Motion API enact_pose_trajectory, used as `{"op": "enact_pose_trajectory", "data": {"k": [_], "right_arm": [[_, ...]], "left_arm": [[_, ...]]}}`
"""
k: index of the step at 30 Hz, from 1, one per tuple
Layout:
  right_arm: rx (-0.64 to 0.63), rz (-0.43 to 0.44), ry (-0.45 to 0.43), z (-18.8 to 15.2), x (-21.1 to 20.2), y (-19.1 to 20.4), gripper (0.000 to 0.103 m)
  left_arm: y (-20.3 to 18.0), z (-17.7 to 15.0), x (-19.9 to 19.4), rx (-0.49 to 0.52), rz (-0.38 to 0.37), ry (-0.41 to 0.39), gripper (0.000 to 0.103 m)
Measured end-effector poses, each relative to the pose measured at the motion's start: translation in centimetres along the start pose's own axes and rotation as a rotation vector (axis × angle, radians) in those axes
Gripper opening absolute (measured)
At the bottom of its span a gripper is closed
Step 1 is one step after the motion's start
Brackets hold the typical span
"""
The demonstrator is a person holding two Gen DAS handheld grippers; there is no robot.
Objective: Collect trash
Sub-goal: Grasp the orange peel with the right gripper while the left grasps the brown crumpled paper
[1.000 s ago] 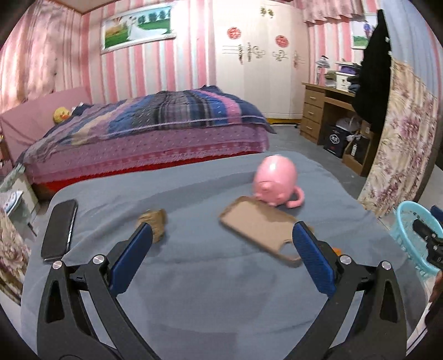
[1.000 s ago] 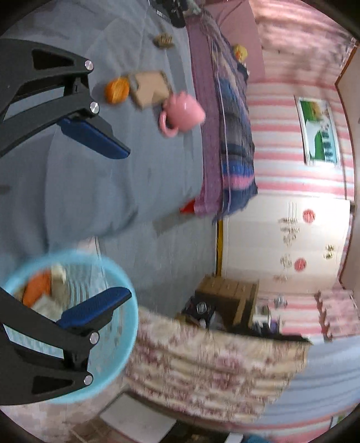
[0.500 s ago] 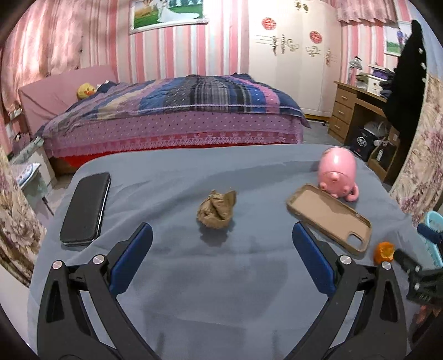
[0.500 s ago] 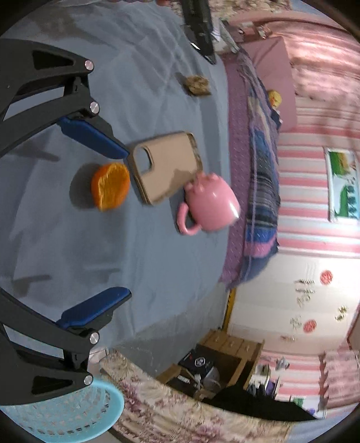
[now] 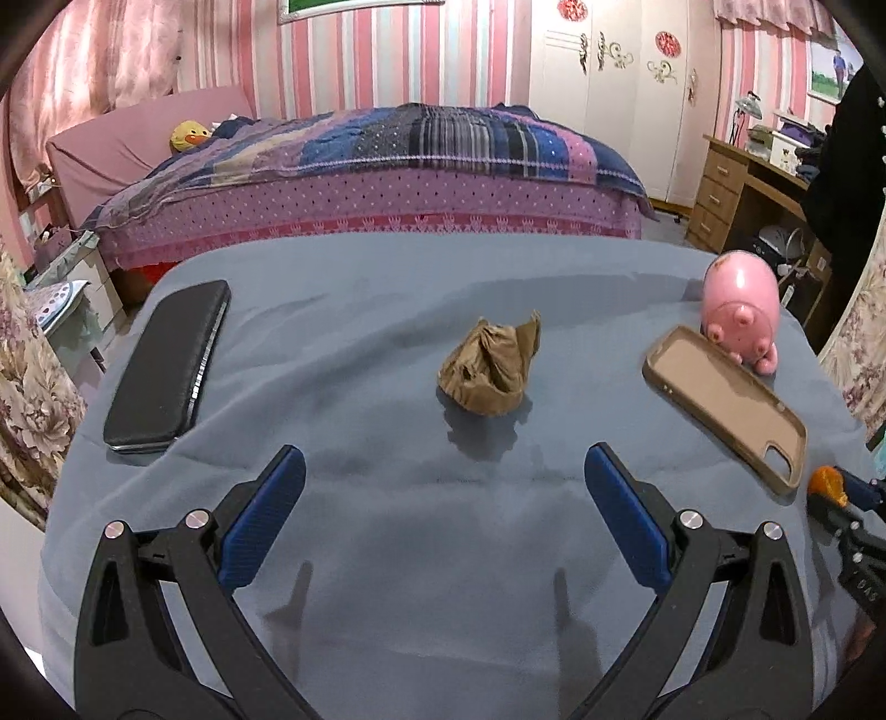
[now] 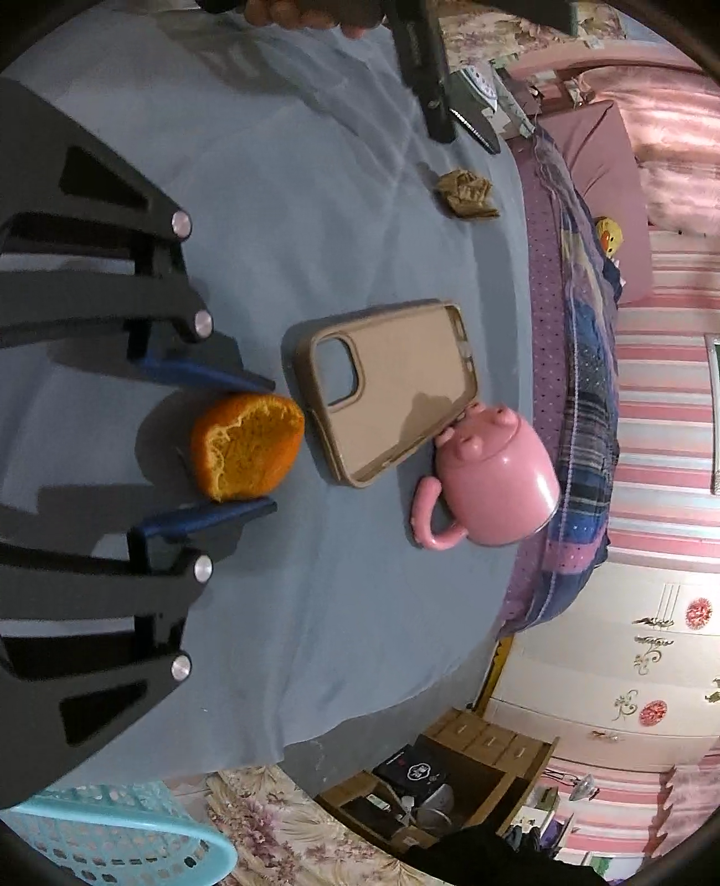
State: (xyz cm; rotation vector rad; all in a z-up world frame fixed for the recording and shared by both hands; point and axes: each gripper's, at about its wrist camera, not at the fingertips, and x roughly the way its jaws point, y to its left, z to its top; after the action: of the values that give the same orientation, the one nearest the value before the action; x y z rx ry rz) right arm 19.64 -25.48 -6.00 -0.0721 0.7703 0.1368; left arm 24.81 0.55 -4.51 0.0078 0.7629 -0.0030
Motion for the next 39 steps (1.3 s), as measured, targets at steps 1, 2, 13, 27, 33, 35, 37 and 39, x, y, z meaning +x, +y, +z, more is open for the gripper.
{"op": "enact_pose_trajectory", "data": {"k": [1, 2, 13, 27, 33, 35, 37, 39], "right_arm": [[0.008, 0.006, -0.010, 0.0, 0.0, -0.1, 0.033], [0.018, 0.007, -0.023, 0.0, -0.3, -0.3, 0.033], [0.055, -0.080, -0.109, 1.7, -1.8, -3.8, 0.033], [0.094, -0.091, -0.089, 1.5, -1.8, -5.2, 0.033], [0.086, -0.103, -0.113, 1.5, -3.5, -4.7, 0.033], [0.087, -0.106, -0.121, 1.3, -4.1, -4.8, 0.033], [0.085, -0.113, -0.132, 1.1, -4.9, -4.9, 0.033], [0.084, -0.120, -0.141, 1.0, -5.6, -5.0, 0.033]], "left_arm": [[-0.2, 0.0, 0.3, 0.000, -0.008, 0.012, 0.098], [-0.3, 0.0, 0.7, -0.002, -0.013, 0.024, 0.098], [-0.7, 2.1, 3.4, -0.081, 0.037, 0.025, 0.097], [-1.6, 3.1, 6.4, -0.055, -0.051, 0.072, 0.045], [-3.7, 2.5, 2.8, 0.009, -0.065, 0.021, 0.045], [-4.8, 2.1, 1.1, 0.026, -0.076, 0.005, 0.045], [-6.2, 1.8, -0.7, 0.048, -0.088, -0.015, 0.045], [-7.5, 1.8, -2.2, 0.072, -0.101, -0.043, 0.045]]}}
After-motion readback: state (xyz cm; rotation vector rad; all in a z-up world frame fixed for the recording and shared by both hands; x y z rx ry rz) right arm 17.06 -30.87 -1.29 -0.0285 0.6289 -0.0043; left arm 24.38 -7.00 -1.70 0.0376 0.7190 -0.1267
